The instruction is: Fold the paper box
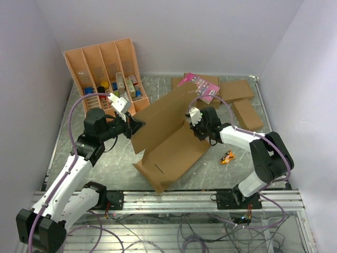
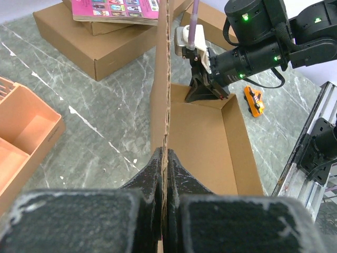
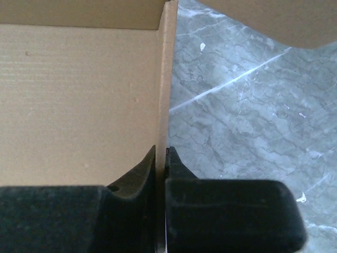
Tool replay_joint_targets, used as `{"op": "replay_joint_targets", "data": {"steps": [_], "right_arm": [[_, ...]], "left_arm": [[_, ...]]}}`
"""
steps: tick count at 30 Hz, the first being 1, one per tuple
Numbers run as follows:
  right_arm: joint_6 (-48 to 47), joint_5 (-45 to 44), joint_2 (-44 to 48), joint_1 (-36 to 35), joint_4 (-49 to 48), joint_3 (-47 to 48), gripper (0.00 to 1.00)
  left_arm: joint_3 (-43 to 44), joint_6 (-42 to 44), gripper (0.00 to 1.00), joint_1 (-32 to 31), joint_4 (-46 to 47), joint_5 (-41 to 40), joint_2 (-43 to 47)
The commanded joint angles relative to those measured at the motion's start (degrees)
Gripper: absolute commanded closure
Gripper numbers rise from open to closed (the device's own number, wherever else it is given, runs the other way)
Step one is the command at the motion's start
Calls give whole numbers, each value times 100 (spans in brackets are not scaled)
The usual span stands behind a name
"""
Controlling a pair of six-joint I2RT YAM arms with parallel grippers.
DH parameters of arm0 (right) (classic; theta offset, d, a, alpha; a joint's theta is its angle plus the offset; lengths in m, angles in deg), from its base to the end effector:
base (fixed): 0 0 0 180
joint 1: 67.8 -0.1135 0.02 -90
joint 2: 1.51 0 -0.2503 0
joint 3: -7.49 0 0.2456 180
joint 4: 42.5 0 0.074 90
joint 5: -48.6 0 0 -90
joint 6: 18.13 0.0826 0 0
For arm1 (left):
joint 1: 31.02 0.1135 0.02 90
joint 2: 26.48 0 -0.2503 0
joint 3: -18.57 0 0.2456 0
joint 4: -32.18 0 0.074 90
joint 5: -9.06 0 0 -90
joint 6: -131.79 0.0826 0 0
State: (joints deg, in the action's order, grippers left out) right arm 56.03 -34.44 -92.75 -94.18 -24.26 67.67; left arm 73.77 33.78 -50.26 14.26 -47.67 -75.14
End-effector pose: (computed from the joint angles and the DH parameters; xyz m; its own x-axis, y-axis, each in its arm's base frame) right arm 0.2979 0.1589 0.1188 -0.5137 -0.5572 -0.6524 -0.6778 0.7298 -0.0896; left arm 0.2106 -0.1215 0.3012 -0.2936 -0.0209 -0.9557 0.7497 0.6153 -0.2438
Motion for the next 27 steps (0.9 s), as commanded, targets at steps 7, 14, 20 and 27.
{"op": "replay_joint_targets", "data": {"steps": [7,14,20,27], "right_arm": [[-342,277,56,93,506,333,56],[-1338,2022,1230,836,1353,299,33],[-1535,3583,2173,1967,1722,425,28],[-1279,5198,2350,2505,1353,625,16]], "left_arm": [[201,258,93,-62,145,151,0],[429,799,93,-55,14,245,-179],[785,1418,93,-53,-264,479,-537],[1040,1959,93,-53,-195,1041,-912]]}}
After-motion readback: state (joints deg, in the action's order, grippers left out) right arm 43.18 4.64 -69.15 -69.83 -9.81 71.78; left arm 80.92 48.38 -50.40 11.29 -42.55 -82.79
